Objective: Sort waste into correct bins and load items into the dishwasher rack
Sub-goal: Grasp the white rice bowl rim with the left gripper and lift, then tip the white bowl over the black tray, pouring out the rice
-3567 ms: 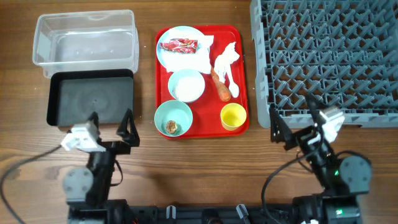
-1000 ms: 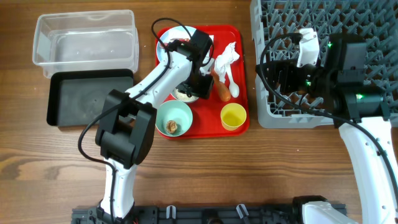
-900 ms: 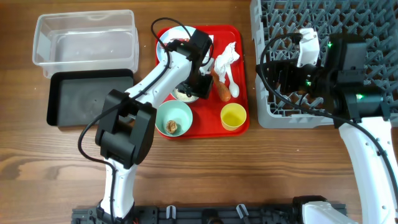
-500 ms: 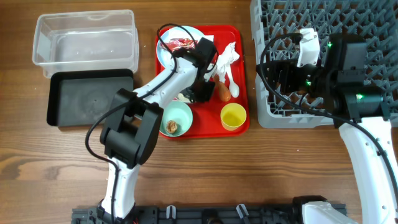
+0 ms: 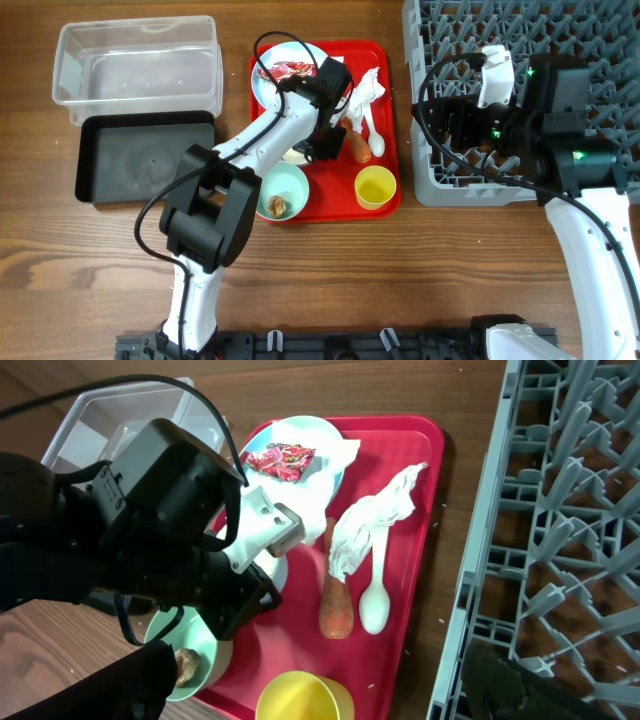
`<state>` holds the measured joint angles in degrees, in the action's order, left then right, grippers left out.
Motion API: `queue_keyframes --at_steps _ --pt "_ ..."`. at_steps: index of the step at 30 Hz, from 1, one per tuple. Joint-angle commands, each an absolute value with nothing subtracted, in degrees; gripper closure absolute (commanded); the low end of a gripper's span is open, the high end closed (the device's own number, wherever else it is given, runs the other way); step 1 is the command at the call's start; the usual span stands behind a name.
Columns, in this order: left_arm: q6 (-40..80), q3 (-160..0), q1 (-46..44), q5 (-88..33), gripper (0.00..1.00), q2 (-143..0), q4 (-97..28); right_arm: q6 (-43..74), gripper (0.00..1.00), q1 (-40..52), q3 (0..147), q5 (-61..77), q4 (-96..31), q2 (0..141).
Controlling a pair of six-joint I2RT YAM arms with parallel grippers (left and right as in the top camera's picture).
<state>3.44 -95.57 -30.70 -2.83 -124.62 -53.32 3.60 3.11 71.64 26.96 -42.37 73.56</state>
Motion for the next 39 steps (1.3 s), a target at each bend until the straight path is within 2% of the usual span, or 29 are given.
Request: queue_keyframes --at_steps 1,10,14,23,33,39 --pt "3.7 -95.31 -30.44 -2.87 0.8 -124.7 -52.8 3.01 0.06 3.07 72.73 26.57 -42.06 73.69" --pt "3.73 -95.31 -30.48 -1.8 0.86 -124.73 -48.27 2.96 0.06 3.07 72.73 26.52 -41.87 73.69" --pt "3.73 -95.31 -30.48 -1.52 0.96 -124.73 -47.53 2.96 0.05 3.07 72.73 26.33 -41.8 73.69" --pt "3.7 -95.33 -30.11 -0.1 0.96 -123.81 -47.46 3.01 0.06 3.07 72.73 26.35 -41.47 73.69" --pt "8.14 -96.77 -29.69 -0.86 0.96 -113.95 -54.0 2.96 0.05 3.07 72.73 26.3 -41.08 73.69" --pt "11.18 -96.77 -25.17 -9.45 0.96 -106.67 -59.46 2.98 0.05 3.07 72.73 25.26 -40.97 73.69"
